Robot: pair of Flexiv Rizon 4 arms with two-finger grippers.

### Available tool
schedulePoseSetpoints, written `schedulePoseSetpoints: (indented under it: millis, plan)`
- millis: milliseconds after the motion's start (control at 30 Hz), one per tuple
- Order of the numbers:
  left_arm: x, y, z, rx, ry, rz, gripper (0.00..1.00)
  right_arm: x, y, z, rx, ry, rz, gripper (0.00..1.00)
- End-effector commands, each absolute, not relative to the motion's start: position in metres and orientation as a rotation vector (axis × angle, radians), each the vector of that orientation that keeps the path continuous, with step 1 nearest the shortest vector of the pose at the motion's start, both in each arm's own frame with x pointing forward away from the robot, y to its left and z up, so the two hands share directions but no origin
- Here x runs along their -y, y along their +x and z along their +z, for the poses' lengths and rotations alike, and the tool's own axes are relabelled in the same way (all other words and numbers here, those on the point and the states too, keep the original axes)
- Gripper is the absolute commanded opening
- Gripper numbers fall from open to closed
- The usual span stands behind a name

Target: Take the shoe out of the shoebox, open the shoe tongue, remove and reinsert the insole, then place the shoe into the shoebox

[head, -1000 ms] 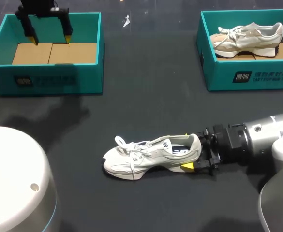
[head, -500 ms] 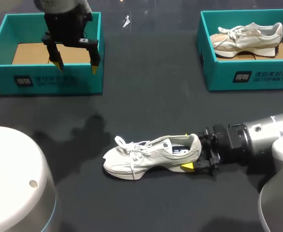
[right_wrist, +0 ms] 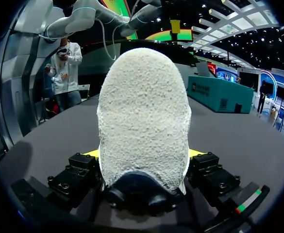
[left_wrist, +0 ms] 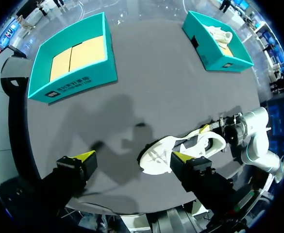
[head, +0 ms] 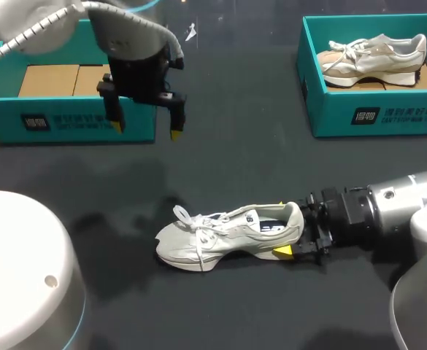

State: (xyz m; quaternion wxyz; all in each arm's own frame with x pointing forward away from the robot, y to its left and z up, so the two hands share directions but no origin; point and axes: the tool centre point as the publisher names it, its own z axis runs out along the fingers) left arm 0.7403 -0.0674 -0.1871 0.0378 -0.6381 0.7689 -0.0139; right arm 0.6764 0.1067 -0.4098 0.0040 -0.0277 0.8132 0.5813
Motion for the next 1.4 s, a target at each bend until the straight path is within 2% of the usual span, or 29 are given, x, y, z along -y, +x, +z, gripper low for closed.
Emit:
schedulePoseSetpoints:
  millis: [33, 900, 1400]
  plan:
    - [0.087, 0.726, -0.194, -2.325, -1.915, -0.027, 1.0, -0.106, 0.674, -0.409, -2.552, -0.085, 1.816, 0.0]
    - [0.165, 0.656, -0.227, -2.243, -2.03, 0.063, 1.0, -0.106, 0.674, -0.409, -2.552, -0.085, 1.816, 0.0]
    - [0.169, 0.654, -0.23, -2.225, -2.032, 0.087, 1.0, -0.106, 0.674, -0.409, -2.552, -0.085, 1.816, 0.0]
